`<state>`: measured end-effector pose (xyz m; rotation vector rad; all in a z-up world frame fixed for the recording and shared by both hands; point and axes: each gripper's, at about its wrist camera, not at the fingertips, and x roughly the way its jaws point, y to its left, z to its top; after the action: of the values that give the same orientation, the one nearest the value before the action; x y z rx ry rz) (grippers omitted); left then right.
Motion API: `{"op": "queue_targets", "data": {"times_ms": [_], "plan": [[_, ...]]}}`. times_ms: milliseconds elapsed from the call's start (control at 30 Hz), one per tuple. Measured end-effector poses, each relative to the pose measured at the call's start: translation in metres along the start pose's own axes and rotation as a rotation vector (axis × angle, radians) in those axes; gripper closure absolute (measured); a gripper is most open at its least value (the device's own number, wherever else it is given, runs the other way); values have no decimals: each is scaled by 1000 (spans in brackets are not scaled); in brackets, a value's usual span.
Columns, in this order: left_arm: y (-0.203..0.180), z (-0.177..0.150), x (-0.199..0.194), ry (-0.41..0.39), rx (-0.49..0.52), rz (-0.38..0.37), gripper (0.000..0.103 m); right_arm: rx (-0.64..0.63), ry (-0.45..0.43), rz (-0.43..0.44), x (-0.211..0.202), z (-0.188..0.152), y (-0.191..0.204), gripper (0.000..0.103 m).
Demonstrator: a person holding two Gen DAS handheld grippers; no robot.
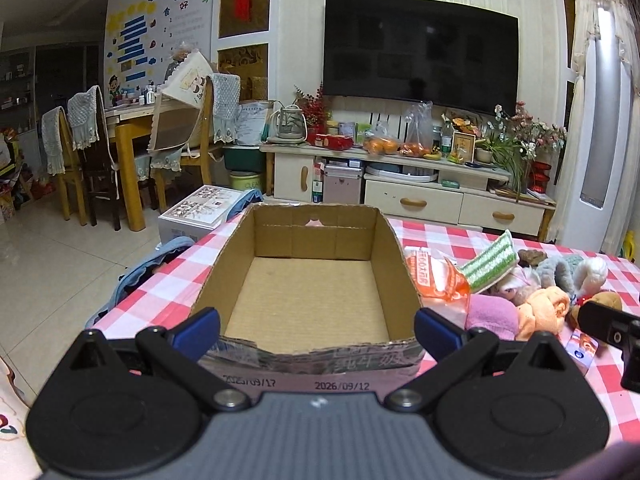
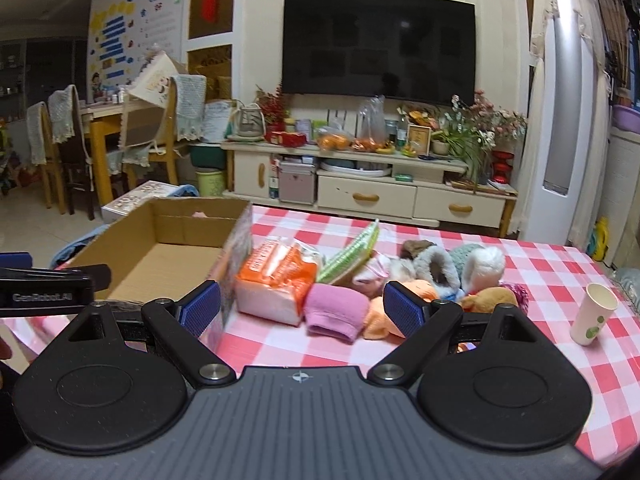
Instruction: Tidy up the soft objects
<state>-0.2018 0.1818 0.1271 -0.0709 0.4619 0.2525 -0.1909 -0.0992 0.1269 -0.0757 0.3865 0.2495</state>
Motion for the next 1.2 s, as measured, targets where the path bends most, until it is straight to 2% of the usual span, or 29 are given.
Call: {"op": "queue_targets", "data": {"times_ms": [300, 567, 867, 1200], "plan": [[-1, 2, -6, -13, 8, -2, 1, -10, -18, 28, -1, -5, -2, 0], [-14, 0, -5, -5, 41, -2, 1, 40, -8, 9, 2, -18, -13, 0], [-39, -5, -1, 6, 111, -61, 1, 84, 15, -104, 13, -39, -36, 0], [-90, -14, 7, 22, 228, -211, 1, 187, 16, -275, 21, -56, -99, 0]]}}
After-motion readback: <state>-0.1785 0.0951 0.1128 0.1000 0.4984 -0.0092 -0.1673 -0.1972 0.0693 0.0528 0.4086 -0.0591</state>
